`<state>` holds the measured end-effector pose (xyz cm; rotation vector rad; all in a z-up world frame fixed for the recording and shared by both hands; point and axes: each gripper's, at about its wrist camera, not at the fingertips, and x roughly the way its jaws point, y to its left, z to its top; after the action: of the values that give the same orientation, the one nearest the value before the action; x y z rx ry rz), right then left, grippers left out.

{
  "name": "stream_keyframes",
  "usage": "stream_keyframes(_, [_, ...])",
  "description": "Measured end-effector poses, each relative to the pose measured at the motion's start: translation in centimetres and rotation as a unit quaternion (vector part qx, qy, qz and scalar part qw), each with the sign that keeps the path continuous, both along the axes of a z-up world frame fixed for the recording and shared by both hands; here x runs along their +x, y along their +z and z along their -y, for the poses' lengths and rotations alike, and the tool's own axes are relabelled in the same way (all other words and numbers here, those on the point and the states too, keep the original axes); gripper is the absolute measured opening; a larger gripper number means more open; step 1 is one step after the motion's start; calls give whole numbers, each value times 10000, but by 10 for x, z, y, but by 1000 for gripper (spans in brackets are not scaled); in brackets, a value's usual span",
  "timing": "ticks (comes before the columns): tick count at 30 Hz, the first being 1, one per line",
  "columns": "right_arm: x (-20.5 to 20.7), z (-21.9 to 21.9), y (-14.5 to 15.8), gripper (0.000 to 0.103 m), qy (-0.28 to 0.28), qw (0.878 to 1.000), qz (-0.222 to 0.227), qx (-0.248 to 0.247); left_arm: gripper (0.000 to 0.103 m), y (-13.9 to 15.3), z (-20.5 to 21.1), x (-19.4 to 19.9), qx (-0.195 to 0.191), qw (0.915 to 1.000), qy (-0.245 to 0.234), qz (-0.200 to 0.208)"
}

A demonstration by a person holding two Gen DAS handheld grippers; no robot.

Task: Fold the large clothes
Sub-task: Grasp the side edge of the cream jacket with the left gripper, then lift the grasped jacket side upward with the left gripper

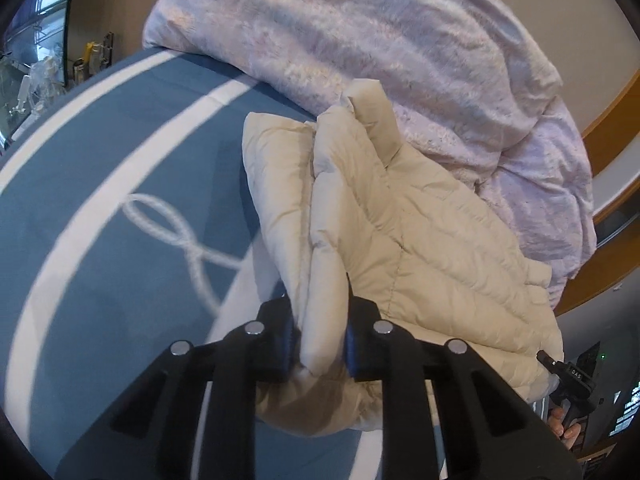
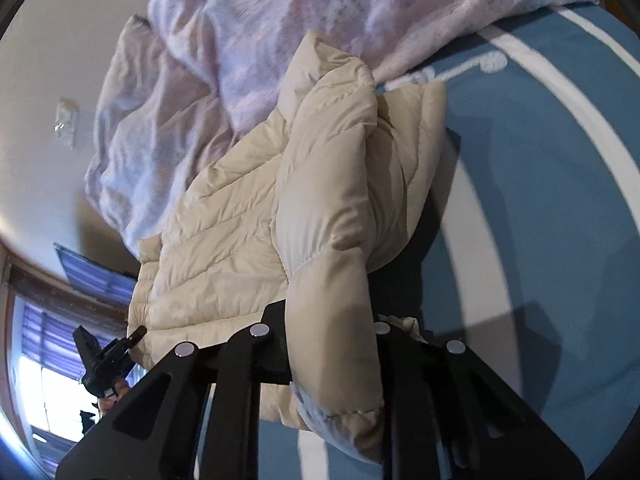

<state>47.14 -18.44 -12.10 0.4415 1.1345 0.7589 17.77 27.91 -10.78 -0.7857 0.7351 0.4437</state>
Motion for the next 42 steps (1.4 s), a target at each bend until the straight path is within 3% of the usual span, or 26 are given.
stream_keyframes(8, [-71, 3, 8, 17, 529, 9986, -81, -15, 20, -5, 6, -81, -15, 10000, 56, -80])
stream_keyframes(13, [-86, 7, 5, 17, 470, 9987, -15, -206, 23, -15, 6, -98, -105, 9999, 77, -96])
stream_keyframes(16, [-87, 8, 2, 26, 293, 9989, -11, -365, 35, -20, 4, -97, -157, 9996, 158, -167])
stream_keyframes(19, [-93, 10, 14, 49, -55, 9950, 380, -919, 63, -23, 0, -97, -247, 9991, 260, -206])
stream_keyframes(23, [-101, 12, 44, 53, -609, 9809, 1239, -1372, 79, -24, -8, -97, -411, 9985, 344, -95])
stream_keyframes(25, [-106, 4, 59, 53, -647, 9761, 1560, -1367, 81, -26, -11, -95, -513, 9978, 407, -88])
stream_keyframes(29, [-113, -38, 70, 53, -145, 9734, 1841, -1358, 81, -32, -16, -90, -641, 9967, 479, -105])
stream_keyframes(38, [-140, -125, 50, 54, 718, 9607, 2111, -1654, 81, -35, -14, -80, -651, 9965, 522, -95])
stream_keyframes(42, [-152, -139, 43, 64, 661, 9483, 2439, -1919, 81, -37, -14, -78, -653, 9963, 559, -9])
